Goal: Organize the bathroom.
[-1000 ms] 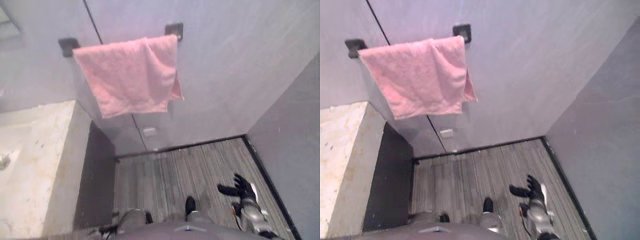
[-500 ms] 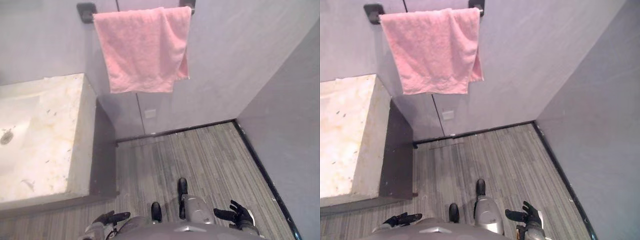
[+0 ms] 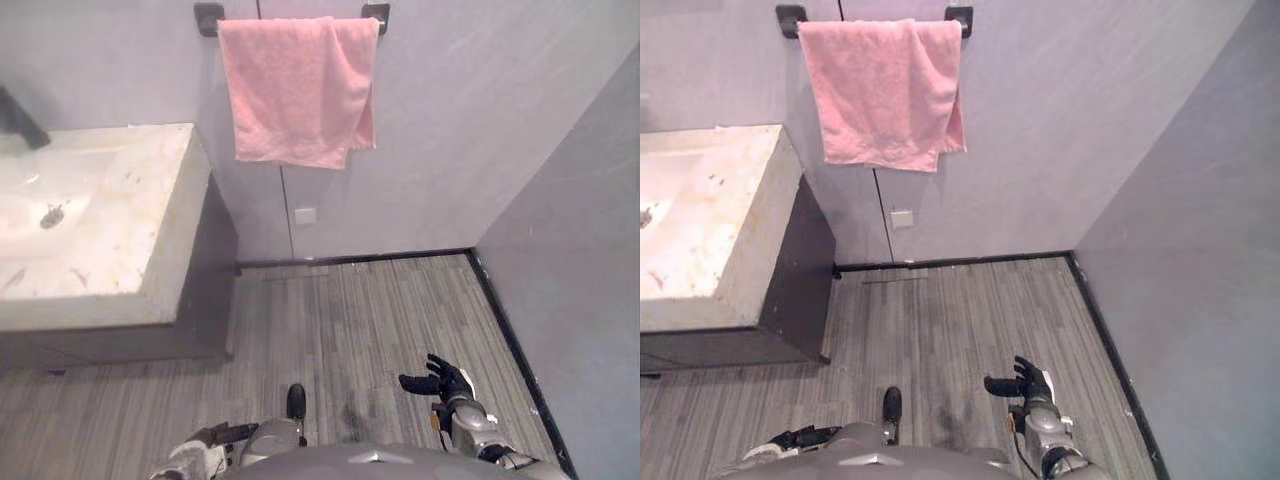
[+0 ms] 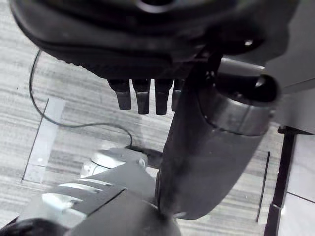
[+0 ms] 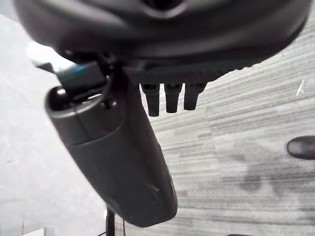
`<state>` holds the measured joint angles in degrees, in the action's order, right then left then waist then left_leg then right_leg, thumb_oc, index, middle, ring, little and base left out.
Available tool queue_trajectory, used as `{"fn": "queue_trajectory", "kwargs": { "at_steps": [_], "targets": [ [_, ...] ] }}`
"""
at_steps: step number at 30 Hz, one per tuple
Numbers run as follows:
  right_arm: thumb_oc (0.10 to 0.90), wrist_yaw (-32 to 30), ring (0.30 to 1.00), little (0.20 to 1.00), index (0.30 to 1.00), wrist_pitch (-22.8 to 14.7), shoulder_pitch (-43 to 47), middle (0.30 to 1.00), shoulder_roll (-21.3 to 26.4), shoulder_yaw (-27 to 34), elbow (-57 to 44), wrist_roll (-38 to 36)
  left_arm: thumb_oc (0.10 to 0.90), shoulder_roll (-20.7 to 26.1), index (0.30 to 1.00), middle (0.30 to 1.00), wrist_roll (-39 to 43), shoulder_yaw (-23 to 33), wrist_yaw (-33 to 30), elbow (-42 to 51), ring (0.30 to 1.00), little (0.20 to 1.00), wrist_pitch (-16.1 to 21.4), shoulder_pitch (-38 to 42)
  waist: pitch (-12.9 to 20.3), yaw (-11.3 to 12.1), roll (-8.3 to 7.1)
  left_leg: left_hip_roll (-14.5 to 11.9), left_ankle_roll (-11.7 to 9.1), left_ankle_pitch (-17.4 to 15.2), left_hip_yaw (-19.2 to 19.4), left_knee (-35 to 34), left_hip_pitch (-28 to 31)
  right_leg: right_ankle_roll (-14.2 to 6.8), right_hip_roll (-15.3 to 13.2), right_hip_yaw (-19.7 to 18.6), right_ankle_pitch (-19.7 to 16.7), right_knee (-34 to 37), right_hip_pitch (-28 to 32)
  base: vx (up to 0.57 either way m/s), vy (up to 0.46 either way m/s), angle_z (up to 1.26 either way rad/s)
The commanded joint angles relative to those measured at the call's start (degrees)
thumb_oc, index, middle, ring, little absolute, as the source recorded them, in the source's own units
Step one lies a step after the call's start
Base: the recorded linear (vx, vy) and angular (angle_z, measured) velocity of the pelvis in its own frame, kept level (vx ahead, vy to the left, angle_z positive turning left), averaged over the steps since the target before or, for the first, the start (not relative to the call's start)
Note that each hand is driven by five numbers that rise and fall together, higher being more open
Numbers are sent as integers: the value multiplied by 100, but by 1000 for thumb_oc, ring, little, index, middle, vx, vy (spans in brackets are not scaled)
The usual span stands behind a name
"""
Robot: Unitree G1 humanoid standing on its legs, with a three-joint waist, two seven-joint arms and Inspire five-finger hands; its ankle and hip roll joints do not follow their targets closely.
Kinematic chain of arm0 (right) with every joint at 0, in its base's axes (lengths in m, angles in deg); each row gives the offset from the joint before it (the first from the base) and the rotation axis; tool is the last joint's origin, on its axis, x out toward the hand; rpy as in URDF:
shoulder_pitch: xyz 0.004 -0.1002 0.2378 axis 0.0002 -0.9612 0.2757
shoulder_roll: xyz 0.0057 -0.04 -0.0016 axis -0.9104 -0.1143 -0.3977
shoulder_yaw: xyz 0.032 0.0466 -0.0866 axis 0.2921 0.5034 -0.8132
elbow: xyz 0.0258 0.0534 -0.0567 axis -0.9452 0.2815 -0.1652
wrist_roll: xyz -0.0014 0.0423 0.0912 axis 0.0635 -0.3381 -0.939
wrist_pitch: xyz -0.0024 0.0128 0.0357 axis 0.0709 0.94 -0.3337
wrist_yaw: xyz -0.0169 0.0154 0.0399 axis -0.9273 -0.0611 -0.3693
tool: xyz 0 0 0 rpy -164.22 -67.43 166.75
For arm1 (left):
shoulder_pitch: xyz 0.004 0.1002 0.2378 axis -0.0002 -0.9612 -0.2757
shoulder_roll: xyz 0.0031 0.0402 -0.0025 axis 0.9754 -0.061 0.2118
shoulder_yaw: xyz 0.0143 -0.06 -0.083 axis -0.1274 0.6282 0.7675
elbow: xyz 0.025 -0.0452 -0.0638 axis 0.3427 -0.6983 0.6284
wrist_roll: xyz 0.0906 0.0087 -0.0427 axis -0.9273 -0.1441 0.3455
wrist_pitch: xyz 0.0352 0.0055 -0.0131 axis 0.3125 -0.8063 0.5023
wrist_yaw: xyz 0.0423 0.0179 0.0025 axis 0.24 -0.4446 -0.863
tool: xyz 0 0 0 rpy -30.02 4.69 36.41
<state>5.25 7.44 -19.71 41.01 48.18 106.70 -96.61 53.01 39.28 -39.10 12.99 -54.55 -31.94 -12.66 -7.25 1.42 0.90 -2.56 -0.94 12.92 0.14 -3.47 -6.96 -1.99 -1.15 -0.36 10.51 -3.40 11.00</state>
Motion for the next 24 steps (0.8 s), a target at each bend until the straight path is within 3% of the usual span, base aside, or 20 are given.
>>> {"fn": "queue_trajectory", "kwargs": {
  "at_steps": [1, 3, 4, 7, 11, 14, 18, 20, 22, 24],
  "targets": [
    [800, -17, 900, 900, 900, -96, 132, 900, 276, -19, -477, -253, 800, 181, 900, 900, -6, -145, -16, -11, 900, 900, 3, 177, -202, 48, 23, 194, -88, -699, 78, 71, -457, -187, 321, -219, 175, -317, 42, -260, -73, 26],
    [800, 75, 900, 900, 900, -9, 112, 900, 368, 7, -627, -245, 800, 139, 900, 900, -36, -131, -117, 31, 900, 900, -15, 144, -360, 14, 22, 164, -182, -697, 115, -50, -581, -104, 370, -154, 84, -148, 26, -373, -68, 29],
    [800, 9, 900, 900, 900, 75, 78, 900, 429, 31, -699, -385, 800, 108, 900, 900, -251, -108, -70, 7, 900, 900, 10, 130, -445, -52, 28, 75, -183, -745, 374, 13, -610, -57, 346, 10, 11, -104, -30, -454, -39, 61],
    [800, 26, 900, 900, 900, 141, 82, 900, 527, 46, -592, -492, 800, 49, 900, 900, -335, -54, 8, -93, 900, 900, 171, 70, -554, -152, -15, 26, -111, -972, 623, 909, -437, 47, 126, 416, -211, 90, -147, -403, 52, 97],
    [800, 143, 900, 900, 900, 217, 115, 900, 550, 24, -285, -295, 800, -18, 900, 900, -172, 158, -37, -95, 900, 900, 355, 4, -440, -246, -182, 150, 99, -1707, 727, 1675, 158, 12, -188, 769, -577, 176, -472, -352, 112, 57],
    [800, 53, 900, 900, 900, 182, 43, 900, 510, 115, -205, -405, 800, -44, 900, 900, -288, 296, -21, -84, 900, 900, 488, -8, -296, -367, -209, -81, -22, -1793, 958, 1856, 688, -45, -338, 1172, -761, 333, -619, -322, 173, 80],
    [800, 95, 900, 900, 900, 184, -80, 900, 558, 225, -207, -182, 800, -47, 900, 900, -230, 388, -144, -48, 900, 900, 592, -5, -113, -523, -105, -322, -254, -1632, 1097, 1533, 1293, -90, -456, 1588, -952, 442, -849, -274, 323, 124],
    [800, 130, 900, 900, 900, 109, -162, 900, 642, 325, -247, -97, 800, -43, 900, 900, -238, 447, -191, -8, 900, 900, 610, 41, -35, -678, 26, -586, -399, -1537, 1556, 944, 1734, -194, -572, 1951, -1095, 446, -1037, -260, 485, 123],
    [800, 130, 900, 900, 900, 67, -171, 900, 683, 380, -204, -23, 800, -13, 900, 900, -254, 409, -150, -18, 900, 900, 642, 83, -12, -774, 126, -685, -481, -1584, 1915, 414, 1979, -399, -707, 2120, -1174, 406, -1116, -184, 512, 138],
    [800, 93, 900, 900, 900, 94, -106, 900, 714, 462, -107, 17, 800, 40, 900, 900, -259, 323, -169, 1, 900, 900, 566, 118, -11, -790, 156, -576, -468, -1618, 2083, 31, 2015, -674, -998, 2243, -1404, 321, -1255, -173, 569, 165]
  ]
}}
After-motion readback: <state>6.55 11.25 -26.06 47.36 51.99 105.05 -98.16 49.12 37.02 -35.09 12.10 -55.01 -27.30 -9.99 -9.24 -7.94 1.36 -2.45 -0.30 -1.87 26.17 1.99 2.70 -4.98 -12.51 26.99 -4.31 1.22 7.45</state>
